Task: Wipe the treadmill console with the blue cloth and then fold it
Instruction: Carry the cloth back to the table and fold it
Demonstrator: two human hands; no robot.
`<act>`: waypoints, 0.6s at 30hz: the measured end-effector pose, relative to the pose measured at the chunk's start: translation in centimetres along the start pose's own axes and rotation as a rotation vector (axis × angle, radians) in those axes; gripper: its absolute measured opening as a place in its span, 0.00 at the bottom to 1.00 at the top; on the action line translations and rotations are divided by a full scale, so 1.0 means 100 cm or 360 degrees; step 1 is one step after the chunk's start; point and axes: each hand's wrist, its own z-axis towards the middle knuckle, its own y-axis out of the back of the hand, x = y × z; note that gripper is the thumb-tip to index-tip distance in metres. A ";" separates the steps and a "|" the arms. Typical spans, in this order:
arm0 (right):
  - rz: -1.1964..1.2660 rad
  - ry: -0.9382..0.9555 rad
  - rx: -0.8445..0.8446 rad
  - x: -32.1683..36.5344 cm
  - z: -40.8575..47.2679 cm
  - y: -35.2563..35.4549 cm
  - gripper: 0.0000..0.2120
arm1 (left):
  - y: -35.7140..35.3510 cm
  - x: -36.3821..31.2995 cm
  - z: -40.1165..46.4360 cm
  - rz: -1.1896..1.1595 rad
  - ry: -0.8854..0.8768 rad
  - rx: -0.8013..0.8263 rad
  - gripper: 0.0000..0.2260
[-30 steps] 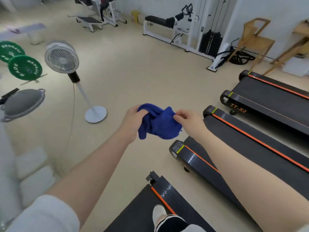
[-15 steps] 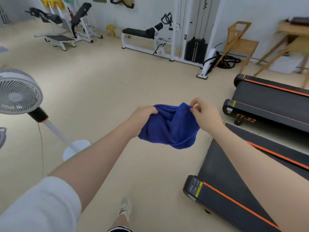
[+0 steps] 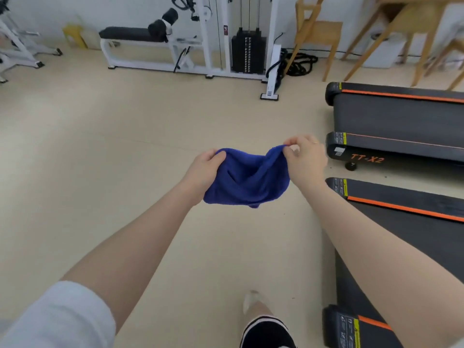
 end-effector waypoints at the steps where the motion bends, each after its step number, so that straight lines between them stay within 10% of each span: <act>1: -0.0001 -0.0012 0.0009 0.000 0.024 -0.007 0.08 | 0.001 -0.004 0.031 0.0011 0.0018 0.0005 0.11; 11: 0.0376 -0.0154 0.0553 -0.003 0.357 -0.051 0.09 | -0.028 -0.065 0.376 0.0254 0.0540 0.0346 0.07; 18: 0.0074 0.0095 0.0610 0.001 0.580 -0.087 0.06 | -0.076 -0.200 0.594 0.0318 -0.0451 0.0419 0.18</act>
